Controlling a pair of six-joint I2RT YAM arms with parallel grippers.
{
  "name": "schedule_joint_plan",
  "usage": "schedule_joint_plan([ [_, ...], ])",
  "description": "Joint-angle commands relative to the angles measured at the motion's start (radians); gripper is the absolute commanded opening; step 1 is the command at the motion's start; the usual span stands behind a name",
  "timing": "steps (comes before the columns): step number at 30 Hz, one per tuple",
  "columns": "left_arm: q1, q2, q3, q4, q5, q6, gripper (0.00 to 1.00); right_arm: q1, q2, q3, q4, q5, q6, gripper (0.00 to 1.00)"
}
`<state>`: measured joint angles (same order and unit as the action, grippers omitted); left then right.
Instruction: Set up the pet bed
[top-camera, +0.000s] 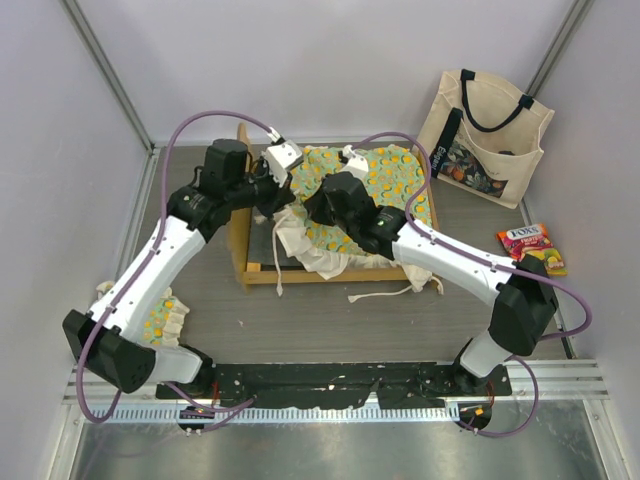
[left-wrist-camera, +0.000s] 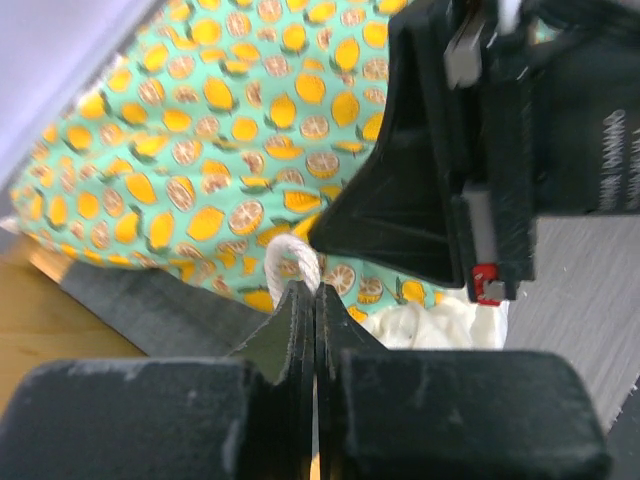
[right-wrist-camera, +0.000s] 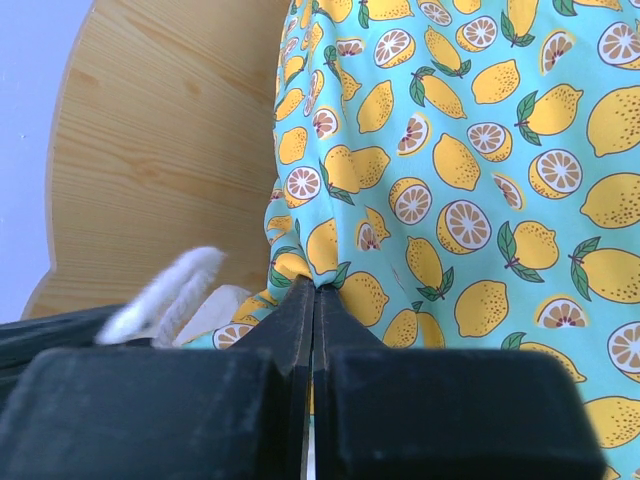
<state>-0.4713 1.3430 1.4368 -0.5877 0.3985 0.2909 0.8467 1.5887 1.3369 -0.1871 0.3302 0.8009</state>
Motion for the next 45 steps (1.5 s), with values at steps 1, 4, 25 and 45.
schedule_joint_plan([
  [1, 0.000, -0.027, -0.082, 0.086, -0.012, -0.156, 0.00, -0.005, -0.056, -0.013, 0.035, 0.026, 0.011, 0.01],
  [4, -0.001, -0.060, -0.176, 0.176, -0.061, -0.200, 0.00, -0.005, -0.056, -0.016, 0.035, 0.024, 0.009, 0.01],
  [25, -0.001, -0.242, -0.550, 0.374, -0.112, -0.460, 0.00, 0.000, -0.064, -0.036, 0.021, -0.005, 0.017, 0.01],
  [45, -0.001, -0.208, -0.826, 0.726, -0.313, -0.564, 0.00, 0.048, 0.000, -0.013, 0.011, -0.020, 0.006, 0.01],
])
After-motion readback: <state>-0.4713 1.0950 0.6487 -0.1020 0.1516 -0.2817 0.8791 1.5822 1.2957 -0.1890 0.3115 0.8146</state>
